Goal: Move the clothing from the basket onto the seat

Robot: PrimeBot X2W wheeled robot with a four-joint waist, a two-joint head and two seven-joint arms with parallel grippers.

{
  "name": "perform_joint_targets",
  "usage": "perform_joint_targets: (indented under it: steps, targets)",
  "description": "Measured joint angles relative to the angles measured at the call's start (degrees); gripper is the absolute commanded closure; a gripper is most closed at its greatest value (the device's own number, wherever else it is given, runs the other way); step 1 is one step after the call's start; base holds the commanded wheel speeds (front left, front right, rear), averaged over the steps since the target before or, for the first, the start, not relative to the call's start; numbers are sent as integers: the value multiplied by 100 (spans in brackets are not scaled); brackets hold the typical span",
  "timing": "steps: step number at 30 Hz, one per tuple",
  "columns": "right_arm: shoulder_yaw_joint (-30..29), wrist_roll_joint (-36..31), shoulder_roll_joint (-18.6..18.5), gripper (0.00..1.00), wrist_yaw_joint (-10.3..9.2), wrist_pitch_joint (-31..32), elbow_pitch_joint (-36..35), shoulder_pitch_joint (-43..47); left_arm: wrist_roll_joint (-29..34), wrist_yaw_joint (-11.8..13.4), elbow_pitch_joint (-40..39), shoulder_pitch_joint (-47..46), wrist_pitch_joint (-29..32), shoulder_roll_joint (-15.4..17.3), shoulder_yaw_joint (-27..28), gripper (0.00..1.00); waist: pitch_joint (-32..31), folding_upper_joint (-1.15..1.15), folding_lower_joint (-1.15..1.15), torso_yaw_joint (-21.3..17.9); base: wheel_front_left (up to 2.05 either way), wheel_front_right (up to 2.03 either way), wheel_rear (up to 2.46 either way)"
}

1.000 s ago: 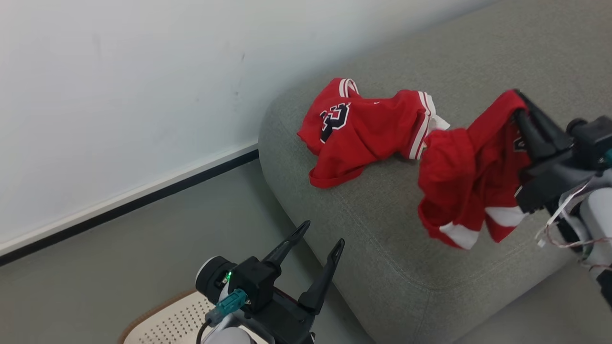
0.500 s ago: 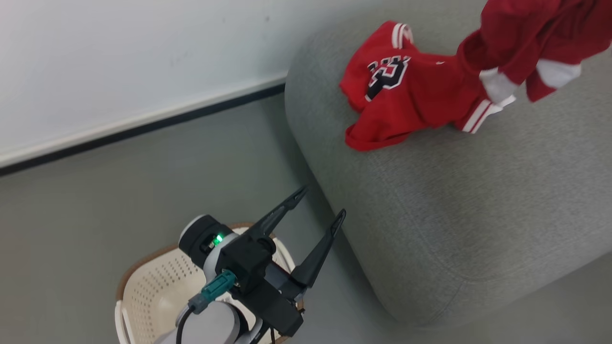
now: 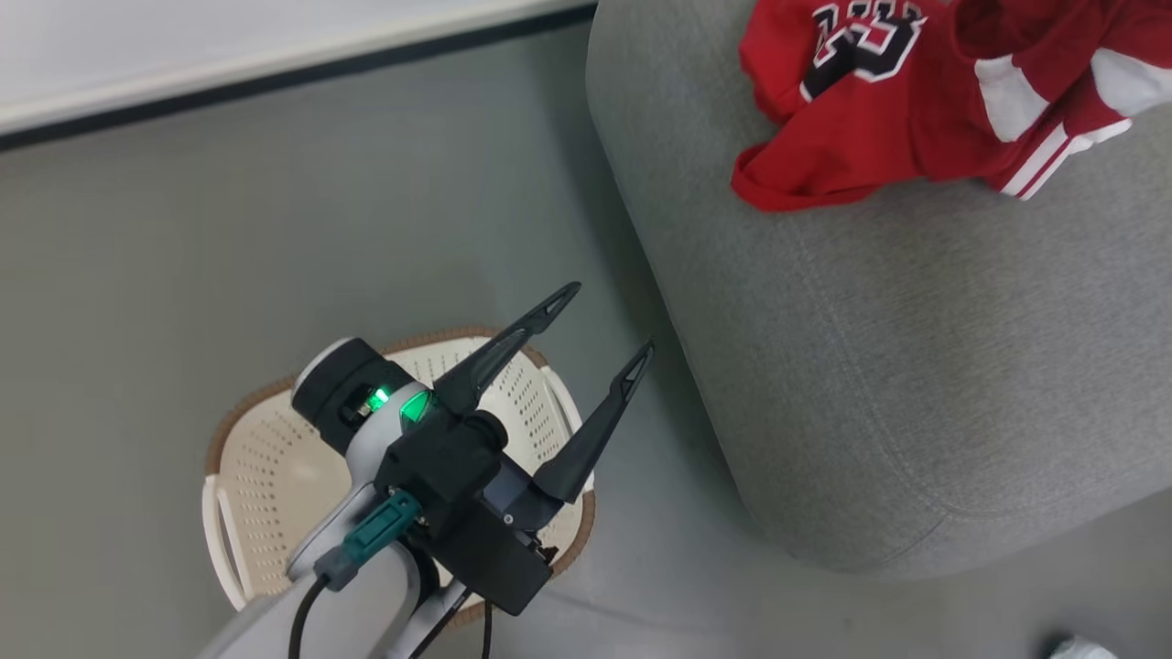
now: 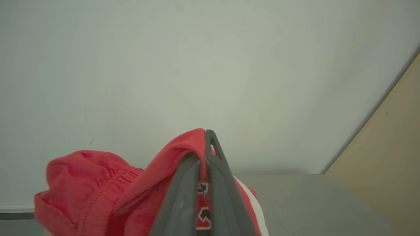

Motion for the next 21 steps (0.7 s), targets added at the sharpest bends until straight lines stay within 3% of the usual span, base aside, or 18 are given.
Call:
perform_joint_targets:
  steps: [8,18,19,21]
  targets:
    - [-93,122,185,100,-158,-155,439,152,112,-2,-270,-219,188,204,54,0,649,0,-1,-64,0,0,0]
    - [26,220,704,100,-158,-452,1045,377,127,-8,-269,-324,278,334,167,0,1092,1,-1,-224,0,0,0]
    - [43,220,746,96,-157,-463,1092,377,108,-8,-269,-324,278,337,182,0,1094,0,-1,-245,0,0,0]
    - [62,220,771,70,-151,-519,1165,376,92,-8,-268,-324,278,336,203,0,1083,0,-1,-274,0,0,0]
